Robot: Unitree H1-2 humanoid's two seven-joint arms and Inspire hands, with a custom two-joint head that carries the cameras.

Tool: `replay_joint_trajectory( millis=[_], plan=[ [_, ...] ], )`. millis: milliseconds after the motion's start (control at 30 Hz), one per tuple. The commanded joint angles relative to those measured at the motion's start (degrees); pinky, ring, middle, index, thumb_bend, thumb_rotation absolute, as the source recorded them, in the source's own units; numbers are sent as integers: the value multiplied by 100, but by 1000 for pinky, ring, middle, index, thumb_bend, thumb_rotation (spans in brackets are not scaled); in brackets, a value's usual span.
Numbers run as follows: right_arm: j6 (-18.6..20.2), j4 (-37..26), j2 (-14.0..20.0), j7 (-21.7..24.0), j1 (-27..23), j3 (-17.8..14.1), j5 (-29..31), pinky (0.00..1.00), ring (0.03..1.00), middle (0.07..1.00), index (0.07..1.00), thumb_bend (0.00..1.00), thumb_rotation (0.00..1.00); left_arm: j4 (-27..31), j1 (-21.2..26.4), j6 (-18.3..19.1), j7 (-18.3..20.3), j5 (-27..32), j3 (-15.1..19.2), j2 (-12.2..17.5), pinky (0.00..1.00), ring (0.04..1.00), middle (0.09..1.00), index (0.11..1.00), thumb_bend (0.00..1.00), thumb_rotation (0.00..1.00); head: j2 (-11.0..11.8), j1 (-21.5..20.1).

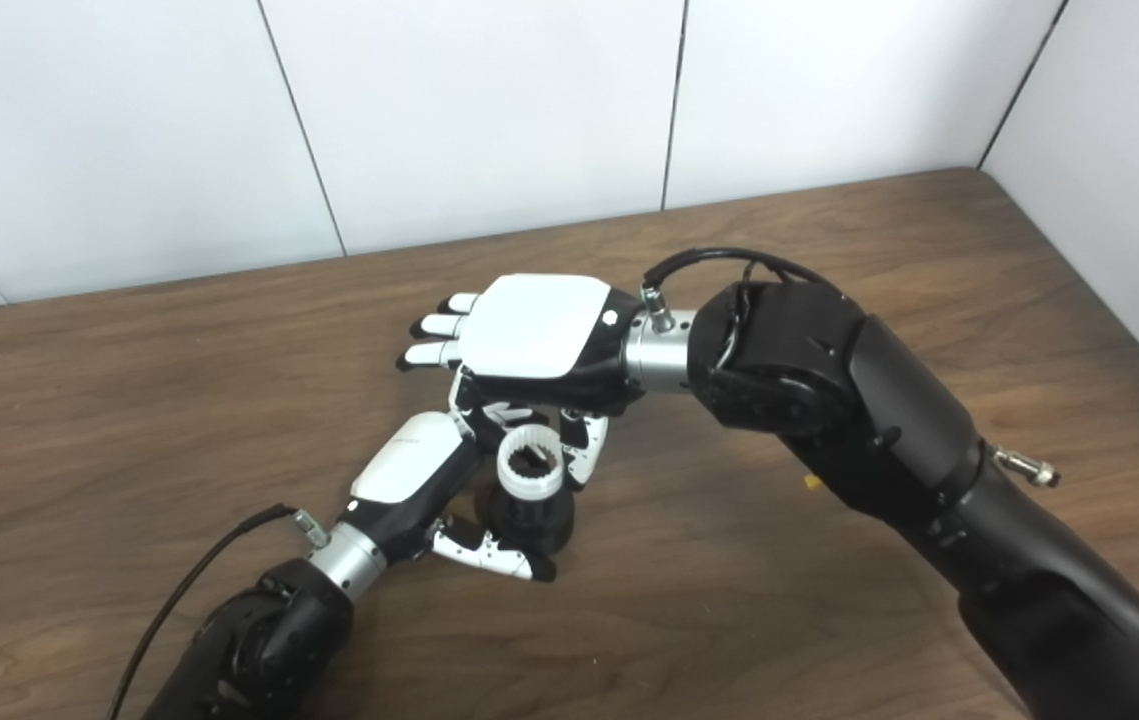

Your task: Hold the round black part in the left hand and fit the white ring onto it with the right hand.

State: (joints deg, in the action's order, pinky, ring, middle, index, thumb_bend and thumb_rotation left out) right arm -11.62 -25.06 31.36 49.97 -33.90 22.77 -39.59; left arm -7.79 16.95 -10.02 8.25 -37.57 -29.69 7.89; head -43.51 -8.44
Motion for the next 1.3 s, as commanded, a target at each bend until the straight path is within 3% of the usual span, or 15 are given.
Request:
replay_joint_trajectory(
  millis=[0, 900, 1267],
  plan=[
    [-117, -24, 59, -114, -232, -104, 51, 1000, 1000, 967, 480, 520, 128, 47, 11, 0, 84, -21, -29, -20, 1000, 904, 866, 477, 515, 47, -6, -2],
    [11, -13, -76, -34, 12, -39, 71, 1000, 1000, 981, 481, 519, 127, 109, 1, 75, 88, -46, -3, -72, 1000, 917, 867, 477, 515, 47, -9, 129],
    [-136, 60, -105, -167, 190, 8, -2, 1000, 1000, 982, 481, 517, 127, 141, -25, 86, 91, -71, -14, -61, 1000, 915, 872, 477, 514, 47, 29, 131]
  ],
)
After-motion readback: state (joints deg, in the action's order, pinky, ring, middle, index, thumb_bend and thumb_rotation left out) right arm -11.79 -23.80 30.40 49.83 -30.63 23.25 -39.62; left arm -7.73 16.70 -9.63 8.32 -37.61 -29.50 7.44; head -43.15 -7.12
